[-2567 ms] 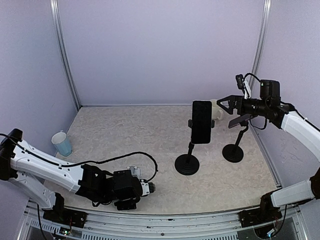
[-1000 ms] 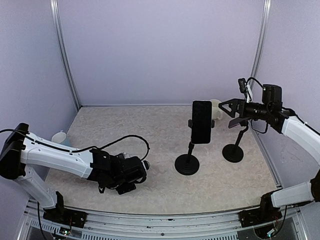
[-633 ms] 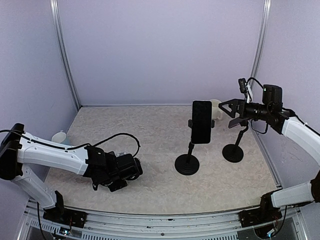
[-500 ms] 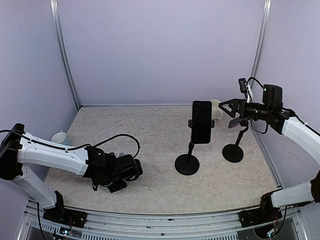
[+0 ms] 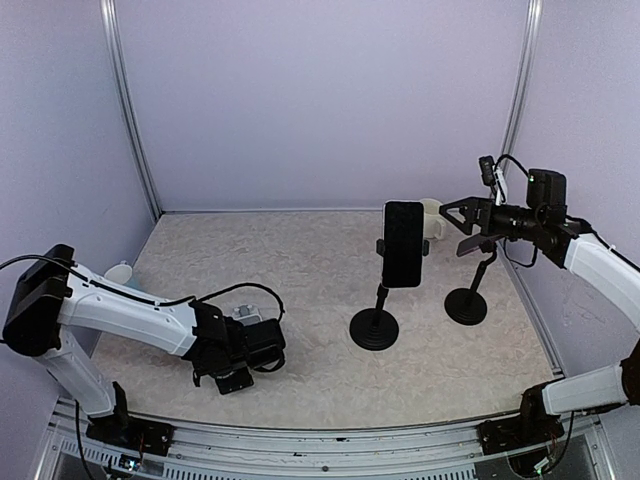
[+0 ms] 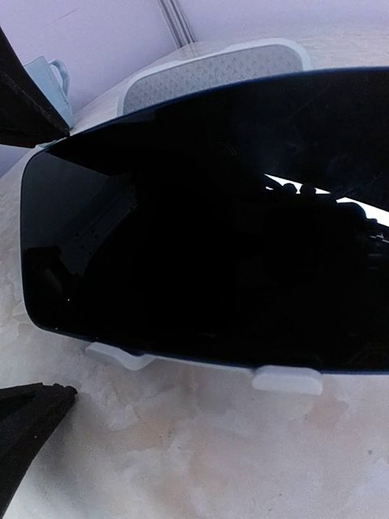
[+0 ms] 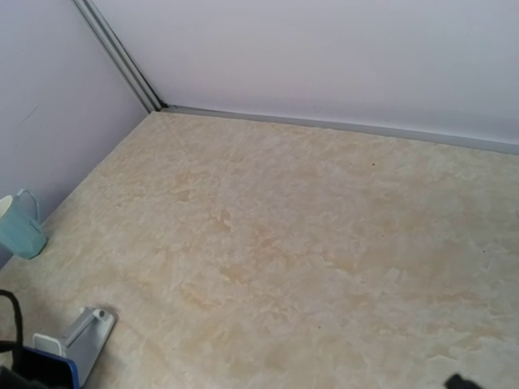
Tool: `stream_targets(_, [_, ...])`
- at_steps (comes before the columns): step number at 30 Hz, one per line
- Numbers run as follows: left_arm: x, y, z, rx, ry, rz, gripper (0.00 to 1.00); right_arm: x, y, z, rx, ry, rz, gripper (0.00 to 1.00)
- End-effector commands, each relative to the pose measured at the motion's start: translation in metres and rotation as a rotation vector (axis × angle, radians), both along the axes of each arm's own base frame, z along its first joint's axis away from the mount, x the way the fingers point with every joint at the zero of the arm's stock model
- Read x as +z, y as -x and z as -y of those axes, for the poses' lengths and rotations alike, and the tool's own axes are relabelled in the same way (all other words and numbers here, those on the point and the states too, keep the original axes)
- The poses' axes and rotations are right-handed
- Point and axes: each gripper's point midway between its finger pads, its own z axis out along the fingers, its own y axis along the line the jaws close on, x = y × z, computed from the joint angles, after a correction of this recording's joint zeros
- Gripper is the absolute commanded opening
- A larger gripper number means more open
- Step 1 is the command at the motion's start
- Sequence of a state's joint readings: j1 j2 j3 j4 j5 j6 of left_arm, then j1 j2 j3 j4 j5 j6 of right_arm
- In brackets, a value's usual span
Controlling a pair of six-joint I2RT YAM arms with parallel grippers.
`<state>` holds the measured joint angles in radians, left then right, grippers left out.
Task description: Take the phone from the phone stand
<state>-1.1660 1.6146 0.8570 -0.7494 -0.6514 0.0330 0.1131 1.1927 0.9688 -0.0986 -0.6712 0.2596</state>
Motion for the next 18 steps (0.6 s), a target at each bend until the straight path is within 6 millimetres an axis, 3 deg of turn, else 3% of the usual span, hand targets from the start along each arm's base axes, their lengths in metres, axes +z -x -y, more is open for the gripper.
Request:
stream_targets(1, [-0.003, -0.006, -0.009, 0.029, -0.026, 0.01, 0.99, 0.003, -0.001, 0.004, -0.005, -0.003, 0.023, 1.0])
stream_targets(10, [-0.004, -0.025, -0.009, 0.082, -0.027, 0.048, 0.97, 0.0, -0.003, 0.006, -0.01, 0.001, 0.017, 1.0])
stream_targets(18, [-0.016, -0.033, -0.008, 0.113, -0.063, 0.053, 0.87, -0.002, -0.003, 0.008, -0.014, 0.003, 0.015, 1.0])
